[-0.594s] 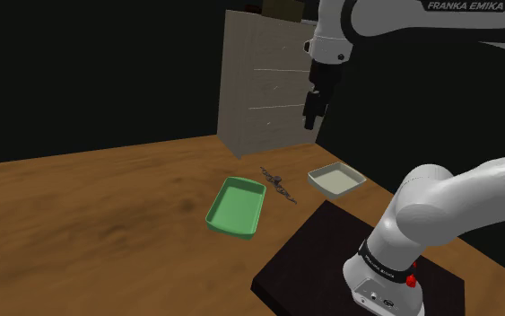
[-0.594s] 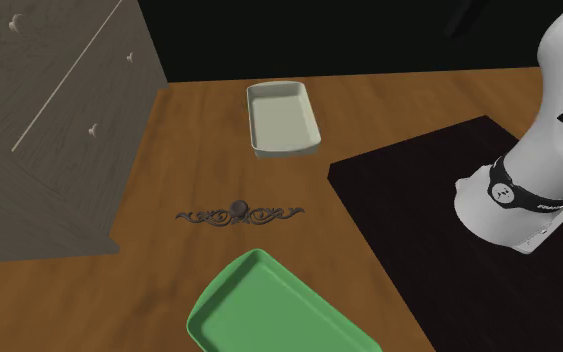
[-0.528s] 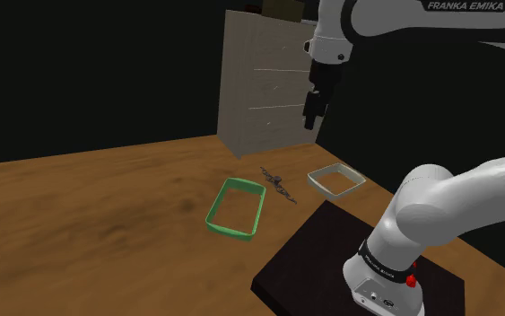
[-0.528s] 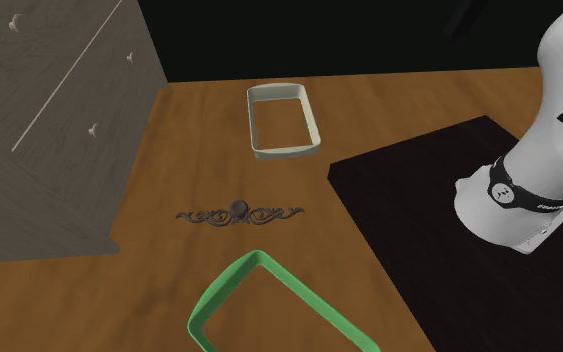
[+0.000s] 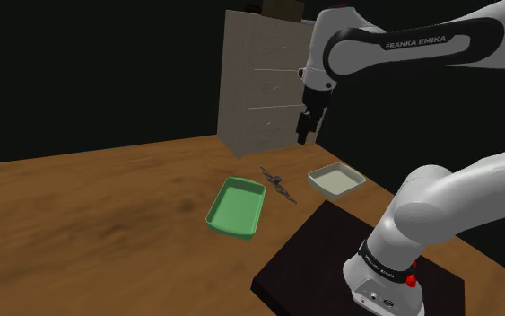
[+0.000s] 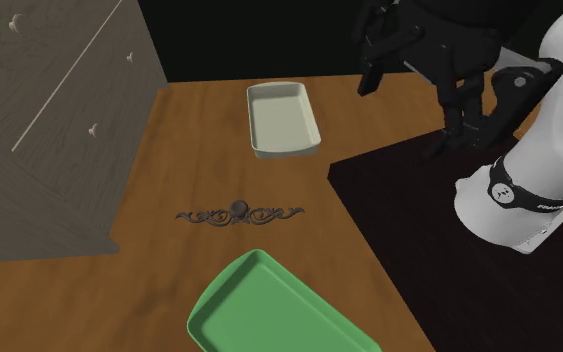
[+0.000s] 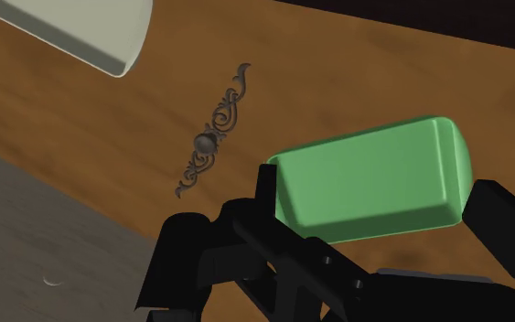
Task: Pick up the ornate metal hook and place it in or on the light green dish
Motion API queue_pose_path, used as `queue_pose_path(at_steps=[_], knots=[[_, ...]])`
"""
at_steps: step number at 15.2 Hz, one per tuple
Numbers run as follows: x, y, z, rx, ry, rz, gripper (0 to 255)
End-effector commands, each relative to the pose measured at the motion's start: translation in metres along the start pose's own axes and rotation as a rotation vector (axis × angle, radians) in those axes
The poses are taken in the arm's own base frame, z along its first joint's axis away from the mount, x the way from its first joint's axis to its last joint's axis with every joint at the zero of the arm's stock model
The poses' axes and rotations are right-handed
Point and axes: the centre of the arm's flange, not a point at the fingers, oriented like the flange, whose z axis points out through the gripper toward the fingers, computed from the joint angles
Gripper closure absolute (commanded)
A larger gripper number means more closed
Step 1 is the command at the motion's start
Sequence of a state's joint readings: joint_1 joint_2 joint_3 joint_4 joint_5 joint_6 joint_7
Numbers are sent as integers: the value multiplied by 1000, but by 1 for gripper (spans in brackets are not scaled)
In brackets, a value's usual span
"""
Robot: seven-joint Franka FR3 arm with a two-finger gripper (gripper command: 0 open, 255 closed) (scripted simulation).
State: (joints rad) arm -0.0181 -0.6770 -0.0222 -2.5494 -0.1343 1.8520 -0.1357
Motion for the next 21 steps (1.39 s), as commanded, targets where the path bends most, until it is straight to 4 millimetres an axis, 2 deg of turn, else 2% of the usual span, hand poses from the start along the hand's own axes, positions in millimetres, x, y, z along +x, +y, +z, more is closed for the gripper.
queue_pose_path(at_steps=[1,21], knots=[[11,13,21,7,5,3,0],[85,135,248,81,38,33,0]])
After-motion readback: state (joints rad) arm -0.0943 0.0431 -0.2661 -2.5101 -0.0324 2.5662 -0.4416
